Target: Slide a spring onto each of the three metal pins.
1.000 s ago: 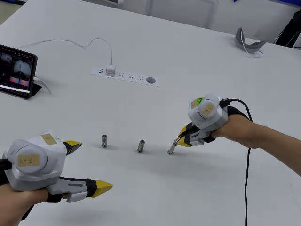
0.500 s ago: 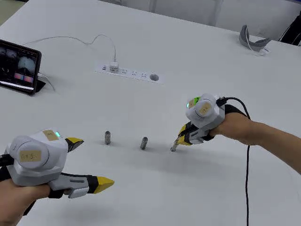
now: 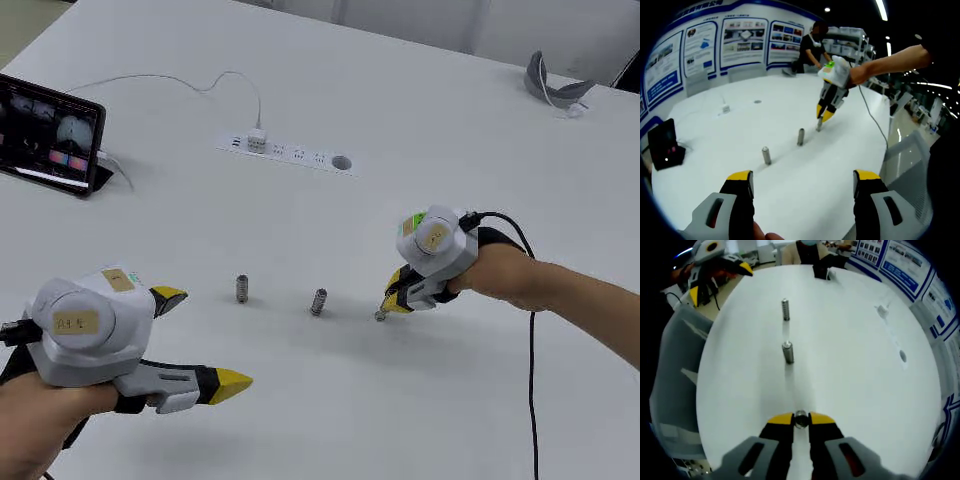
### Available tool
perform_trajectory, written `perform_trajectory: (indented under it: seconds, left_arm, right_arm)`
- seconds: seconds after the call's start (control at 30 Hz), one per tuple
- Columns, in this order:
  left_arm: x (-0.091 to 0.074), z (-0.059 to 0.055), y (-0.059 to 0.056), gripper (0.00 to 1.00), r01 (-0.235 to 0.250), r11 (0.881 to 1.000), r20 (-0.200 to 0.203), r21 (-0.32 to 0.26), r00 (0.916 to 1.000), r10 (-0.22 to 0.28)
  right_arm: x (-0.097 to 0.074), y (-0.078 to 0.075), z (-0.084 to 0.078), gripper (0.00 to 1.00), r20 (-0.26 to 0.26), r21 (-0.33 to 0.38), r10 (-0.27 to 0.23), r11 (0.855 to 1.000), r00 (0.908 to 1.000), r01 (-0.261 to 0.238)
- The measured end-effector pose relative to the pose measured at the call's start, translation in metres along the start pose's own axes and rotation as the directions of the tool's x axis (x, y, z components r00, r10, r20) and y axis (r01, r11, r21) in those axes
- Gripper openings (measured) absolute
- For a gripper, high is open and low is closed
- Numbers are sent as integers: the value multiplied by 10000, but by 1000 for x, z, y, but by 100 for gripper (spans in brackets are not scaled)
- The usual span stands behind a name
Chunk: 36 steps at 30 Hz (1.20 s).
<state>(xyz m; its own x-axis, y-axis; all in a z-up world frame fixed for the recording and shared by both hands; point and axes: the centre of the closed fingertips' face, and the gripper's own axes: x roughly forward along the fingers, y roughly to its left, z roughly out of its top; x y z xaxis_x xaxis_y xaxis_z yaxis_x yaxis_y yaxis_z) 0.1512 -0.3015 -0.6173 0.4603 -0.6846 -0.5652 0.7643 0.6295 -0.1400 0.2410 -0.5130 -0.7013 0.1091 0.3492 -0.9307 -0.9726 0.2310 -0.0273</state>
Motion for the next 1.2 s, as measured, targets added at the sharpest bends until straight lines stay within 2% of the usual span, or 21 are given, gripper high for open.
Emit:
perform_trajectory:
  seconds: [0.5,0.77,0.97,1.2]
  left_arm:
    - [-6,-1,7,84,-209,9997,84,-122,9997,211]
    - [-6,1,6,84,-171,9998,110,-131,9998,173]
    - [-7,4,7,83,-157,9998,136,-105,9998,159]
    - [-8,6,7,83,-178,9996,200,-200,9996,182]
  right_arm:
    - [16,0,-7,13,-100,158,34,9999,9999,-32]
    - [18,1,-5,16,-25,281,23,9996,10000,-23]
    - [17,2,-6,24,-58,318,-44,9995,10000,46]
    - [7,1,-11,39,90,947,-230,9953,9997,220]
